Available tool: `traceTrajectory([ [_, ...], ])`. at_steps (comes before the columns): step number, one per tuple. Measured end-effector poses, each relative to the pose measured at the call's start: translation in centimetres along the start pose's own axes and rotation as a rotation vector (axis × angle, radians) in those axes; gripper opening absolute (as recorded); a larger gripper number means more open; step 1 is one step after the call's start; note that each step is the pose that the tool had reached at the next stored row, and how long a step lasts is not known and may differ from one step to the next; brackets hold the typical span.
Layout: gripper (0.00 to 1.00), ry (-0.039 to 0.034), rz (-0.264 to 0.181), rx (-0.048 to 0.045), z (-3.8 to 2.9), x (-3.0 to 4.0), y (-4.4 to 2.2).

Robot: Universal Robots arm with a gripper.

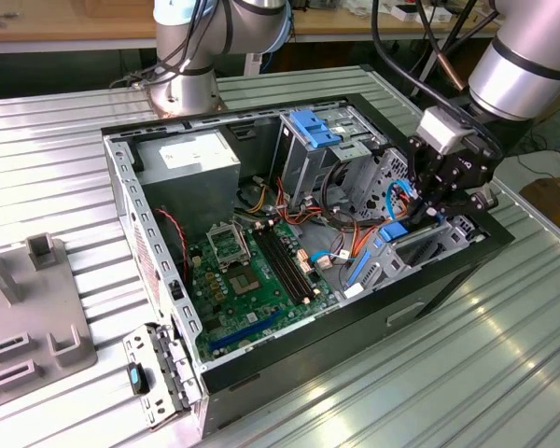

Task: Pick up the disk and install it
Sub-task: 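Insert the first disk wire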

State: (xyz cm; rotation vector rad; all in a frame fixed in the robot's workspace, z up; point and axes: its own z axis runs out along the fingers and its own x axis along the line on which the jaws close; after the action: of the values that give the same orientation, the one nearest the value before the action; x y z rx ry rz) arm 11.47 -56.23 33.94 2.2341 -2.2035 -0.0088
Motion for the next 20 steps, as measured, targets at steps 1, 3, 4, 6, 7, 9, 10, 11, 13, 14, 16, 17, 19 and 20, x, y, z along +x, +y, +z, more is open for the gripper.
traceTrajectory([
  [1, 0.17, 0.0003, 0.001, -0.0139, -0.01, 0.01, 0.04],
  [3, 0.17, -0.0002, 0.000, -0.0160, 0.01, 0.00, 0.02],
  [4, 0.17, -0.0001, 0.000, -0.0170, 0.01, 0.01, 0.02],
  [6, 0.17, -0.0003, 0.000, -0.0187, 0.01, 0.01, 0.02],
  [7, 0.17, -0.0002, 0.000, -0.0192, 0.01, 0.00, 0.02],
  [9, 0.17, -0.0002, 0.000, -0.0204, 0.01, 0.01, 0.02],
  [10, 0.17, -0.0003, 0.000, -0.0211, 0.01, 0.01, 0.02],
  [11, 0.17, -0.0003, 0.000, -0.0230, 0.01, 0.01, 0.02],
  [13, 0.18, -0.0010, 0.001, -0.0242, 0.04, 0.02, 0.04],
  [14, 0.18, -0.0008, 0.001, -0.0245, 0.04, 0.01, 0.03],
  [16, 0.24, -0.0003, 0.001, -0.0257, 0.01, 0.01, 0.03],
  [17, 0.24, 0.0001, 0.000, -0.0260, -0.03, 0.01, 0.02],
  [19, 0.24, -0.0004, 0.000, -0.0260, -0.39, 0.01, 0.03],
  [20, 0.24, -0.0006, 0.000, -0.0260, -0.83, 0.00, 0.03],
])
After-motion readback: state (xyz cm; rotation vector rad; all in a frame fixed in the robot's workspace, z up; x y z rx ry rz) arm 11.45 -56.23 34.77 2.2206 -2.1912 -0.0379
